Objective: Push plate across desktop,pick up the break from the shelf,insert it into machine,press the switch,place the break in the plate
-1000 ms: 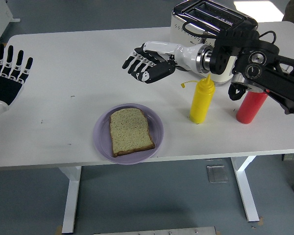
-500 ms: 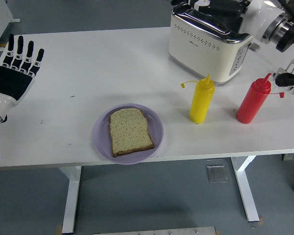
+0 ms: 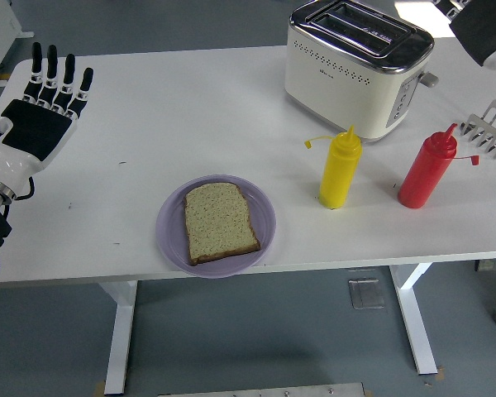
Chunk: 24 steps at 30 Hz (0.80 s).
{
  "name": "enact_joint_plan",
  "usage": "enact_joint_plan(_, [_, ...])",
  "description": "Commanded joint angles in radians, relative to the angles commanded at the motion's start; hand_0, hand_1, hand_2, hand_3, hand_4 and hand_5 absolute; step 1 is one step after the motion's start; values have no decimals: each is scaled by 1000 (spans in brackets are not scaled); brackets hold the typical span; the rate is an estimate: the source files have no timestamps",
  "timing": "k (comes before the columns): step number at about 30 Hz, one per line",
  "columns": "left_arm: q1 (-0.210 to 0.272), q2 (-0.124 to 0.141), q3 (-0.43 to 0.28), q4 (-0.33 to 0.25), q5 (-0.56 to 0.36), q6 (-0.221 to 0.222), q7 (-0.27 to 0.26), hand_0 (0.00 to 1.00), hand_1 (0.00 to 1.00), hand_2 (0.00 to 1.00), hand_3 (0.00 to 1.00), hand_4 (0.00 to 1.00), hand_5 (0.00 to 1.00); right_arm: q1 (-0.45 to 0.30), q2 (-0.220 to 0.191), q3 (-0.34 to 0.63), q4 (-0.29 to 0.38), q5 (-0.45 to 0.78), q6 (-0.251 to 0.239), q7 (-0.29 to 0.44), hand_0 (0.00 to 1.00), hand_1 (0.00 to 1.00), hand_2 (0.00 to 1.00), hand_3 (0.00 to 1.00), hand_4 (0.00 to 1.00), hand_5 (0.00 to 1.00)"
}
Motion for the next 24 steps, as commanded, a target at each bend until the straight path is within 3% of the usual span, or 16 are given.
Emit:
enact_joint_plan(1, [-3,-1,1,-1,-3,0,1,799,737,688,696,759,998,-16,4,9,0,17,0,-1,816,756,725,717,707,459])
enact_joint_plan(13, [-29,-18,27,49,-9,0,2,800,739,700,715,759,998,-120,33,48,0,75,8,-19,828,770,743,736,713,470])
enact_joint_plan(24, [-32,-25,41,72,-23,-4,6,799,741,706,726,759,998,-141,38,68,0,81,6,-22,827,771,745,737,713,470])
